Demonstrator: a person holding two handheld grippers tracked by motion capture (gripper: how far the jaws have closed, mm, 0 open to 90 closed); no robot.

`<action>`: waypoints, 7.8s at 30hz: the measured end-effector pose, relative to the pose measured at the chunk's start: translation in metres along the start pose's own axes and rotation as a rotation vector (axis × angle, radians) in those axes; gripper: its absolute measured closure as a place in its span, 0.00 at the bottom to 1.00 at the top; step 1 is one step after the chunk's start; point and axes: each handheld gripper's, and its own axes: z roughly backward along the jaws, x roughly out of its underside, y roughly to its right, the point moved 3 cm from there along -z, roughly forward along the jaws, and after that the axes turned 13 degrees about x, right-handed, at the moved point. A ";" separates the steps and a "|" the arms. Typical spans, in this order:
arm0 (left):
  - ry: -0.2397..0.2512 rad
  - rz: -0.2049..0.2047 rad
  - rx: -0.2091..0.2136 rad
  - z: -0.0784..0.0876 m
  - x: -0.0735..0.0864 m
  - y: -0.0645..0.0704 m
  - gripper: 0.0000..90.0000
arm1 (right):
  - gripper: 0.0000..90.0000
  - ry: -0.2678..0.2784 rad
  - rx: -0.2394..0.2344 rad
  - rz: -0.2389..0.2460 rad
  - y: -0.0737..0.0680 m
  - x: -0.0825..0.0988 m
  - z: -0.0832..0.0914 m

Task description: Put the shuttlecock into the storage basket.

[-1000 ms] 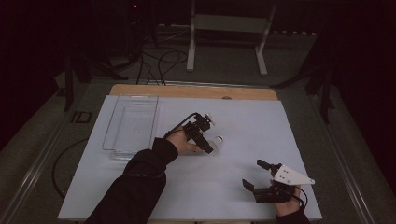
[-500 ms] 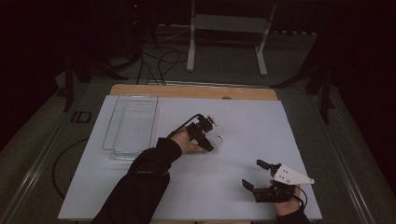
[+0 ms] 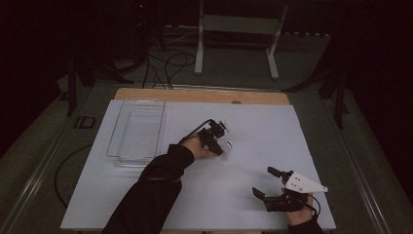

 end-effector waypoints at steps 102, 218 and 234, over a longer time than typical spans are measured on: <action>0.061 0.066 -0.182 0.156 0.030 0.017 1.00 | 0.10 -0.003 0.011 0.014 -0.002 -0.001 -0.004; 0.135 0.405 -0.270 0.166 0.152 -0.087 1.00 | 0.10 -0.012 0.013 0.018 -0.002 0.000 -0.004; 0.112 0.430 -0.254 0.159 0.154 -0.088 0.92 | 0.10 -0.016 0.017 0.021 -0.002 0.000 -0.005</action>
